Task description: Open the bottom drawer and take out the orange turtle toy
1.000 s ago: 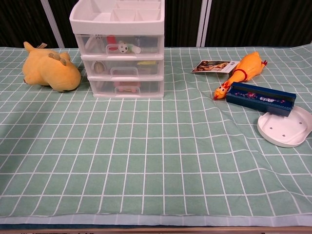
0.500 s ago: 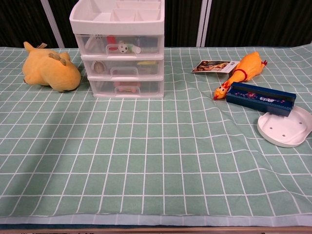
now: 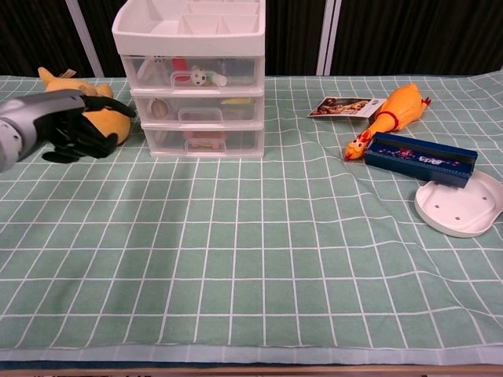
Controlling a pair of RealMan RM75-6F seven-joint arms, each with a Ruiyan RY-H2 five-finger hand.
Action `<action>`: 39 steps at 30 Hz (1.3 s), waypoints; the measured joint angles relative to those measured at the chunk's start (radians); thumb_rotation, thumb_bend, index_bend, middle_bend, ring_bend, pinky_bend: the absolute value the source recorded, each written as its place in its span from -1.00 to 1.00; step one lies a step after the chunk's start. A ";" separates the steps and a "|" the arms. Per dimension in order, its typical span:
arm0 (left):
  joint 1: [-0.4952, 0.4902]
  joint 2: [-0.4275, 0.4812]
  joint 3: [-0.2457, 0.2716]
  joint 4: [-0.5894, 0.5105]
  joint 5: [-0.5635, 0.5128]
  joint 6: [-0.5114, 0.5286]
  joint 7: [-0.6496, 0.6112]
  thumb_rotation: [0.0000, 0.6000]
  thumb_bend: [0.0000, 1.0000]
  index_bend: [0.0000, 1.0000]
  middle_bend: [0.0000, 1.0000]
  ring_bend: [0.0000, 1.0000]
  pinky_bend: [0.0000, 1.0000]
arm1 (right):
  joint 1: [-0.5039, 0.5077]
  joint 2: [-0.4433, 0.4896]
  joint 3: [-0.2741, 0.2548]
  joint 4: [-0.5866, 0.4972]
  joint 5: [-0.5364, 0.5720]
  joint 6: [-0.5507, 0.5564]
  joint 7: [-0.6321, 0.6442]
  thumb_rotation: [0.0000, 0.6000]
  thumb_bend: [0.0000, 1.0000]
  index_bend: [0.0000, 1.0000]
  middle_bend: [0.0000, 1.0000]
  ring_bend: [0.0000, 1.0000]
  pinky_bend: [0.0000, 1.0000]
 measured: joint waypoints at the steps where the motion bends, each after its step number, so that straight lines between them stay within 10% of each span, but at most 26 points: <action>1: -0.015 -0.024 -0.012 0.013 -0.037 -0.006 -0.002 1.00 0.26 -0.68 0.92 0.96 1.00 | 0.001 0.001 0.000 0.000 0.001 -0.002 0.001 1.00 -0.79 -1.00 -1.00 -1.00 -0.63; 13: -0.127 -0.176 -0.118 0.189 -0.282 -0.124 -0.087 1.00 0.26 -0.68 0.93 0.97 1.00 | 0.005 0.008 0.001 -0.007 0.014 -0.020 0.013 1.00 -0.79 -1.00 -1.00 -1.00 -0.63; 39: -0.262 -0.355 -0.220 0.504 -0.384 -0.274 -0.267 1.00 0.26 -0.68 0.94 0.98 1.00 | 0.007 0.015 0.002 -0.012 0.018 -0.031 0.039 1.00 -0.79 -1.00 -1.00 -1.00 -0.63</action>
